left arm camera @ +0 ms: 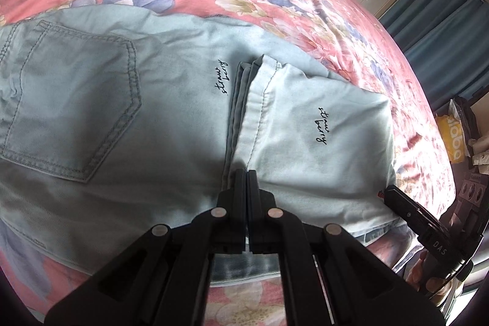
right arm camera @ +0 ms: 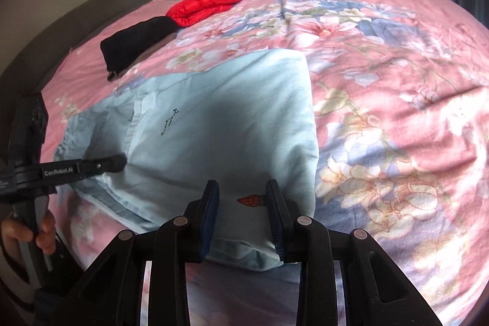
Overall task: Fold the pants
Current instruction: 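Press the fold crease with the left tool while the right tool releases the hems, then grasp the jeans waistband with the left tool and lift it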
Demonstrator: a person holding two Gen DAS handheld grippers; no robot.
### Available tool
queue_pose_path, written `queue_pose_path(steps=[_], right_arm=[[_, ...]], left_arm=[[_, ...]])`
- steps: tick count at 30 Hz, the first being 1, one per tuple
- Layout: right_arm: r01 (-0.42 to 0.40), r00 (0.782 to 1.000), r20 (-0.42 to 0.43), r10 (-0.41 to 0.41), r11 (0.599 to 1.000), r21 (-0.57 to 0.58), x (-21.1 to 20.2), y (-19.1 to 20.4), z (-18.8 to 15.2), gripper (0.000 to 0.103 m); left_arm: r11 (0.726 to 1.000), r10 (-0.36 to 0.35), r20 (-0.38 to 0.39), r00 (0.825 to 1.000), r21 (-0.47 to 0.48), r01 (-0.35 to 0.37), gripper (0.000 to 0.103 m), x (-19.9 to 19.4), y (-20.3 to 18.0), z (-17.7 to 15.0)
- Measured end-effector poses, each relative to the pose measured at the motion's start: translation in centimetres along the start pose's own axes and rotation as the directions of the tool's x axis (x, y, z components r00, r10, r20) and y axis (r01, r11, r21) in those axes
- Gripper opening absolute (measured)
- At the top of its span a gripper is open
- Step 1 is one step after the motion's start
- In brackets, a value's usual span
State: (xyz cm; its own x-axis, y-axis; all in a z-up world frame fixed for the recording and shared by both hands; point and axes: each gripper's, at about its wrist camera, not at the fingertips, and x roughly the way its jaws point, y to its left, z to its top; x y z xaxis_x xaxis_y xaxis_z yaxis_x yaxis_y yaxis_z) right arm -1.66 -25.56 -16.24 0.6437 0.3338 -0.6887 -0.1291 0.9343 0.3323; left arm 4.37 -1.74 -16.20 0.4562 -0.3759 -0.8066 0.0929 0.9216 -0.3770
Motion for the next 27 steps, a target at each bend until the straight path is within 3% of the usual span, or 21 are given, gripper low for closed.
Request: queue_pose_path(steps=[9,16,17,18,20,23,27], right_arm=[[-0.007,1.000,0.028,0.006,0.998,0.065,-1.8,-1.5,-1.0,0.031],[0.045,0.998,0.035,-0.046,0.998,0.053,-2.5,-0.6,-1.2,0.032],[0.048,0.998,0.043,-0.051,0.997,0.055,-3.0,-0.4,-1.3,0.033],[0.055,0.997,0.054,-0.058,0.997,0.057,-3.5,-0.3,-1.5,0.034],[0.070,0.995,0.070,-0.074,0.996,0.056,-4.4,-0.1,-1.8,0.036],[0.067,0.993,0.092,-0.074,0.995,0.073,-5.4,-0.1,-2.2,0.036],[0.036,0.991,0.124,-0.043,0.998,0.056,-6.1,1.2,-2.1,0.037]], left_arm=[[1.000,0.009,0.000,1.000,0.002,-0.009,0.003,0.0,0.0,0.0],[1.000,0.003,0.005,1.000,-0.009,-0.003,0.002,-0.7,0.1,-0.3],[1.000,0.013,0.012,1.000,-0.006,-0.013,0.010,-1.1,0.1,-0.5],[0.999,0.040,0.021,0.999,0.001,-0.040,0.037,-1.5,0.1,-0.6],[1.000,0.008,0.050,0.999,0.002,-0.008,0.056,-2.8,0.2,-0.9],[0.999,0.047,0.103,0.994,0.003,-0.048,0.064,-4.8,0.5,-1.0],[0.999,0.024,0.171,0.985,-0.039,-0.017,0.069,-7.9,2.0,-1.1]])
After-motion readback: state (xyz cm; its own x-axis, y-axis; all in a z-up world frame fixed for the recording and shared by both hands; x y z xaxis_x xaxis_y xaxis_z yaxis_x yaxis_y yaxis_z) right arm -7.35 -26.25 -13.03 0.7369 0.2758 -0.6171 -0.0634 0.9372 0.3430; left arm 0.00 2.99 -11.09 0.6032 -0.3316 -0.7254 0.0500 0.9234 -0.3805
